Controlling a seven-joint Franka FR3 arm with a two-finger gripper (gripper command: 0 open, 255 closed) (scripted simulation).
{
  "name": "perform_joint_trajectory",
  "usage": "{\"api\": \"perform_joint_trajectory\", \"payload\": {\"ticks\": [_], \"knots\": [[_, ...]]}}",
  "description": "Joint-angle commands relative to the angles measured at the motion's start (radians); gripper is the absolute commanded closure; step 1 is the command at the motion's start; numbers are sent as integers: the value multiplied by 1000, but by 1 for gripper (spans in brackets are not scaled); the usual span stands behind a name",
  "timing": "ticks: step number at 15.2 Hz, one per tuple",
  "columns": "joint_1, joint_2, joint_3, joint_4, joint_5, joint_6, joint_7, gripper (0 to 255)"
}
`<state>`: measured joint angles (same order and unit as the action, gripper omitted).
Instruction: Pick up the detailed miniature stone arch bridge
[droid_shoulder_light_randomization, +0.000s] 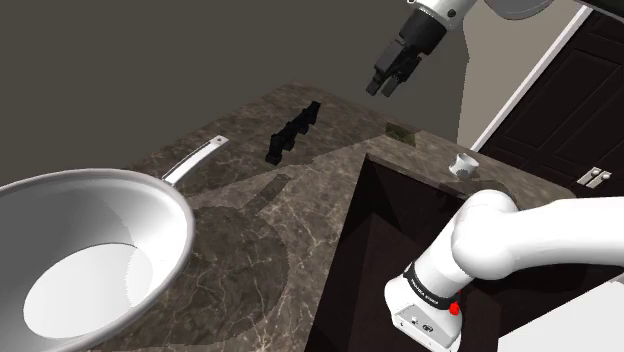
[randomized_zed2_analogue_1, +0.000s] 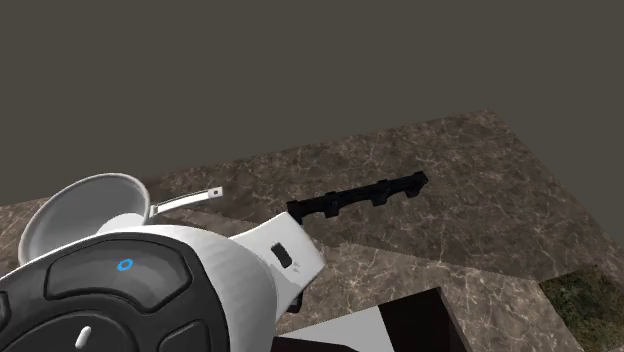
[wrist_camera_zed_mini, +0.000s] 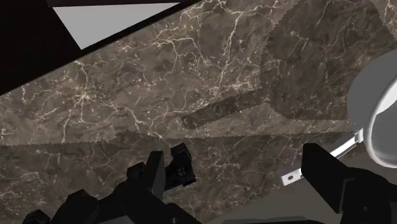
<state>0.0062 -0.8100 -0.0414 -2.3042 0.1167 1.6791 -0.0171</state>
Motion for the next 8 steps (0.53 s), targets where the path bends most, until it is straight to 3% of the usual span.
{"api": "perform_joint_trajectory", "payload": {"ticks": [1,8], "knots": [[0,0,0,0,0,0,0,0],[-61,265,59,90,4,138,194,0]]}}
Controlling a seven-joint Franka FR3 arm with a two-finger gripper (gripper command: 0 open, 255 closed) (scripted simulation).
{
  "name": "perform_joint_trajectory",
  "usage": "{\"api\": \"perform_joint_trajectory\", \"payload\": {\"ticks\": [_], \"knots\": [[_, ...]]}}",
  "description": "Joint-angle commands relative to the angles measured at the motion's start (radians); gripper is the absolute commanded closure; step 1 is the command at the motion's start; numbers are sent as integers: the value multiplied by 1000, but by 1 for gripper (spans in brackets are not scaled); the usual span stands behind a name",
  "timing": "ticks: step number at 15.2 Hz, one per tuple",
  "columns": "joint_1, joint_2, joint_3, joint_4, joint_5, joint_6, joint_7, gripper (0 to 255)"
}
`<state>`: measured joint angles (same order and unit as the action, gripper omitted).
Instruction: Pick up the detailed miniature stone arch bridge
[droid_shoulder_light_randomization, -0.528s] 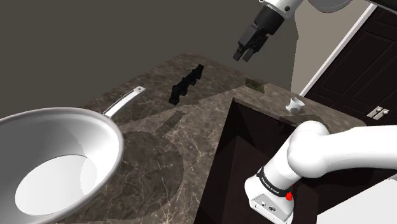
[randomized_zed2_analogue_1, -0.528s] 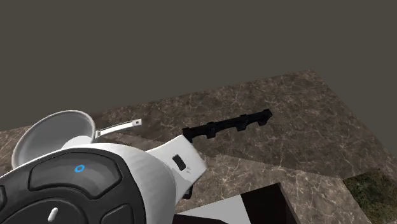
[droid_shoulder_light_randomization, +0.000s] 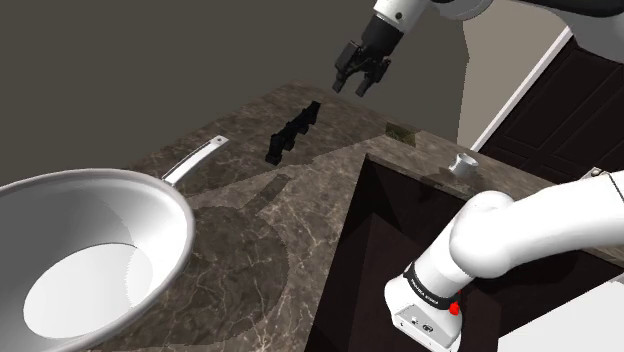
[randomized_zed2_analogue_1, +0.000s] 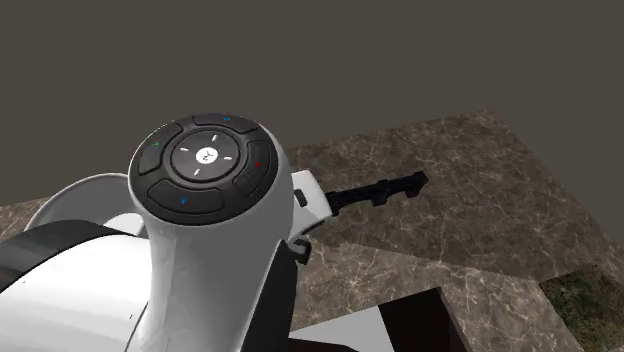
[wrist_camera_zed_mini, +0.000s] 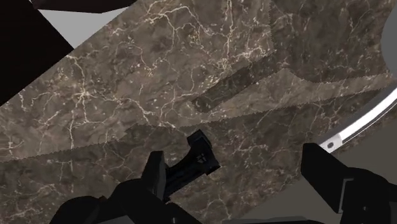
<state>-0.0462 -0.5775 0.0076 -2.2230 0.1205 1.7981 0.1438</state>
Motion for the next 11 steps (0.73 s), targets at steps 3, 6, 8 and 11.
{"api": "perform_joint_trajectory", "payload": {"ticks": [3,6,8,11], "knots": [[-33,149,26,64,-7,62,117,0],[-56,265,36,128,-19,95,200,0],[-70,342,40,175,-29,111,255,0],[-88,456,39,251,-44,128,335,0]]}}
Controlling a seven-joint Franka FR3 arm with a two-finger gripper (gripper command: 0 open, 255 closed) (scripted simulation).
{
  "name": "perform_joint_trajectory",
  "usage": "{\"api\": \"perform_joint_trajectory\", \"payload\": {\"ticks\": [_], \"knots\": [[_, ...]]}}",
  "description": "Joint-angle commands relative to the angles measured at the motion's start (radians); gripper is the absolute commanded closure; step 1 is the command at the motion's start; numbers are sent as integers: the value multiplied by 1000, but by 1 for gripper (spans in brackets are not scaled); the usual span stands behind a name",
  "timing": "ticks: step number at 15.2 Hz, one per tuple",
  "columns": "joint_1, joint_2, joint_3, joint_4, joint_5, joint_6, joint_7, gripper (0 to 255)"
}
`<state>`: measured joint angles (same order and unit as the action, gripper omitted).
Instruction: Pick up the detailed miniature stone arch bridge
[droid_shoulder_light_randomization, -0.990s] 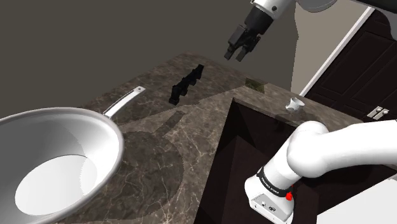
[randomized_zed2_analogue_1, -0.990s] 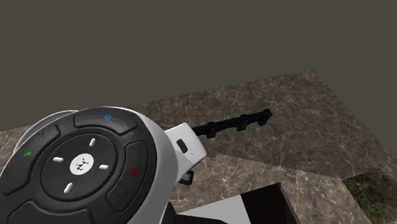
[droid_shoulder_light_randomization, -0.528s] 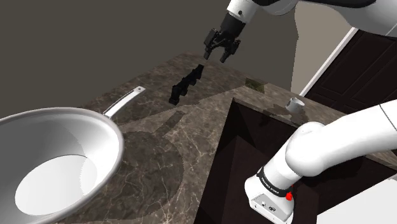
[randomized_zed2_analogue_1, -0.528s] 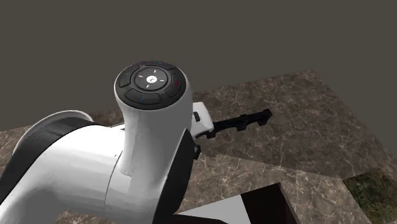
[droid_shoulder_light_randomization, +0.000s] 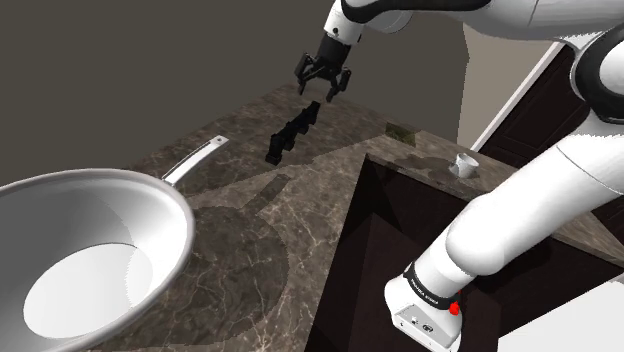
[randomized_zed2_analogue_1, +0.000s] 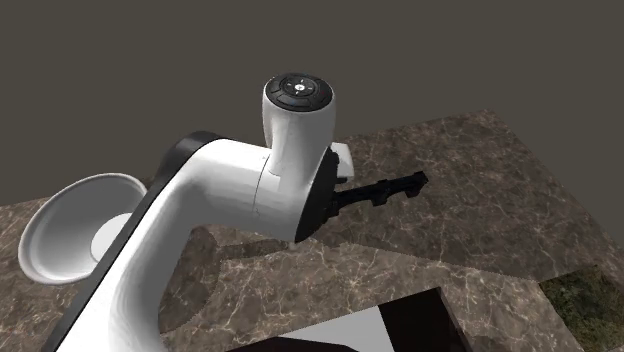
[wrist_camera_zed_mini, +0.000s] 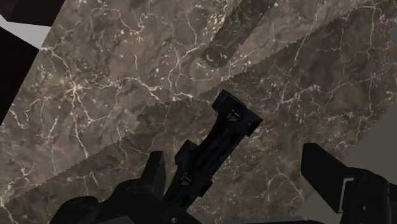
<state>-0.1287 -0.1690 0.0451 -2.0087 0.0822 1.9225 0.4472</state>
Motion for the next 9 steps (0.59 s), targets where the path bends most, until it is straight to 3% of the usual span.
{"api": "perform_joint_trajectory", "payload": {"ticks": [1,9], "knots": [[-11,85,-1,63,-11,7,58,0],[-45,378,-40,300,-35,3,247,0]]}}
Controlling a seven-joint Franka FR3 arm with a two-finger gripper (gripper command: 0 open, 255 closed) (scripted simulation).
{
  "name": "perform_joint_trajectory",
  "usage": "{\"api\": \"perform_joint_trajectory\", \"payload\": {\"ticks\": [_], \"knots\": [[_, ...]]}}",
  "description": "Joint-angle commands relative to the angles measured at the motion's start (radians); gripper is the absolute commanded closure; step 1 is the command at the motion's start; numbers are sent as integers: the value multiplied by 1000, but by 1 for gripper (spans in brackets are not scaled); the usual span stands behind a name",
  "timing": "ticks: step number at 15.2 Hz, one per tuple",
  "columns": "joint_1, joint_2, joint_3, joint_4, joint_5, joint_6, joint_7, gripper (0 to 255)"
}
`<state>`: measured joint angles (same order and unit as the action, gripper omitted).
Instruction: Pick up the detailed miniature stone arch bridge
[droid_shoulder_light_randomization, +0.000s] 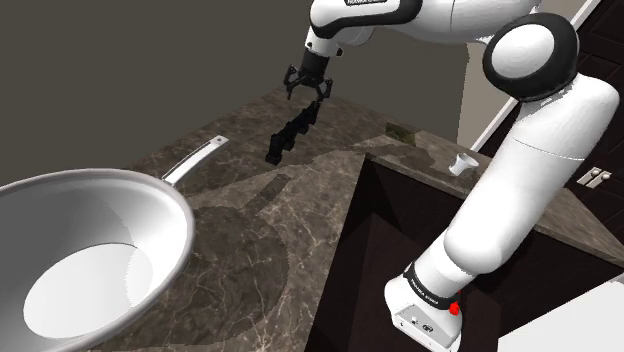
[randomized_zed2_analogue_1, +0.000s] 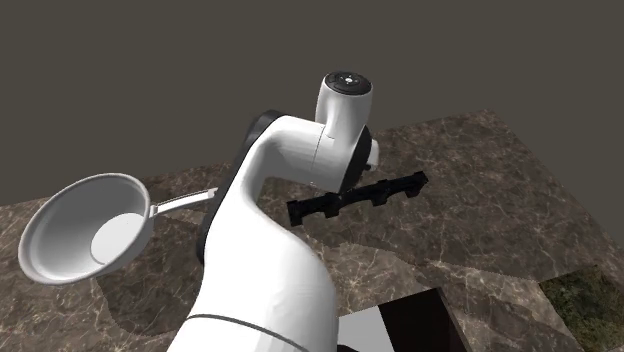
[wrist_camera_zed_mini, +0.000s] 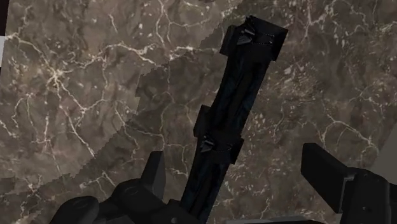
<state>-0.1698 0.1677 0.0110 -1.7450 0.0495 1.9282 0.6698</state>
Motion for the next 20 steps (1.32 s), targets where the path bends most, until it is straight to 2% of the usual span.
{"api": "perform_joint_trajectory", "payload": {"ticks": [1,10,19,20], "knots": [[-8,77,-13,69,-2,-7,46,0],[-59,391,-79,380,20,-76,215,0],[-59,418,-78,321,23,10,210,0],[-59,418,-78,321,23,10,210,255]]}}
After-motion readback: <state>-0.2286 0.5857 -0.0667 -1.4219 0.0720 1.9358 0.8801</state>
